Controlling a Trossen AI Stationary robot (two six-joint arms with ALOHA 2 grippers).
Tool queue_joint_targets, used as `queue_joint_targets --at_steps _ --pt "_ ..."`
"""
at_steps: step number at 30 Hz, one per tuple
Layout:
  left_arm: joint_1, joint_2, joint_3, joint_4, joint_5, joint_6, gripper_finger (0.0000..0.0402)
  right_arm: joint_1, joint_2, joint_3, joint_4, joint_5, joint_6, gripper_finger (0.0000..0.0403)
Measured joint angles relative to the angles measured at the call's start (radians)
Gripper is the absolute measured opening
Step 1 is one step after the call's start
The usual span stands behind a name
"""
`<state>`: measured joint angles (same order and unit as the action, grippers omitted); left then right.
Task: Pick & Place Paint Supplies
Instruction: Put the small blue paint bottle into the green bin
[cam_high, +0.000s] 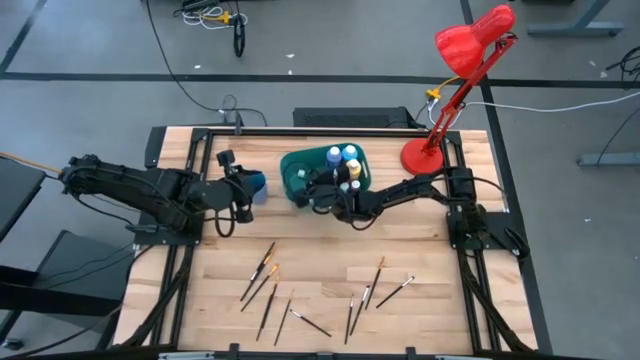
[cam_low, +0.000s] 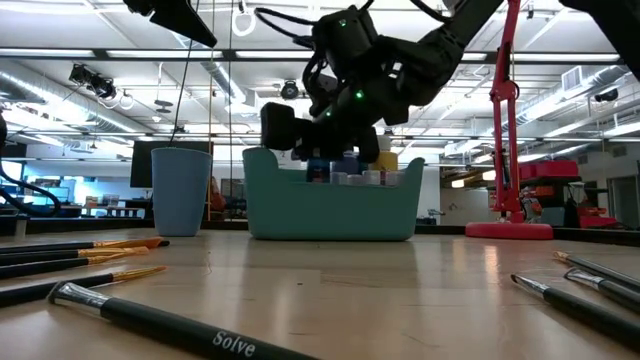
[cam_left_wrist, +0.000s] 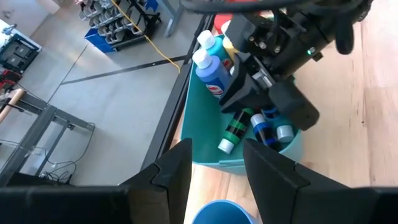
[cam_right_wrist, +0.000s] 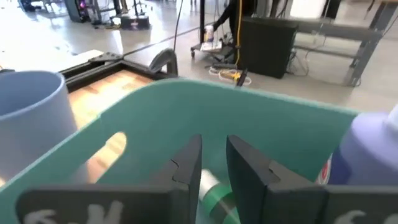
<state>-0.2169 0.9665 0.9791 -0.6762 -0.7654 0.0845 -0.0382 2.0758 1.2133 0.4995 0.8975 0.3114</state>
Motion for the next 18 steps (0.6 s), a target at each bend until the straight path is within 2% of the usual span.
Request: queue_joint_targets --at_steps 4,10,18 --pt "0.000 0.000 0.000 0.000 0.000 0.000 0.0153 -0.003 0.000 0.000 0.067 0.006 -0.044 0.0080" --pt "0.000 0.000 0.000 0.000 0.001 -0.001 0.0153 0.017 -0.007 0.000 0.067 0.034 -0.138 0.0070" --pt "0.000 0.000 0.000 -0.003 0.015 -0.002 0.0153 0.035 -0.018 0.001 0.066 0.080 -0.138 0.0079"
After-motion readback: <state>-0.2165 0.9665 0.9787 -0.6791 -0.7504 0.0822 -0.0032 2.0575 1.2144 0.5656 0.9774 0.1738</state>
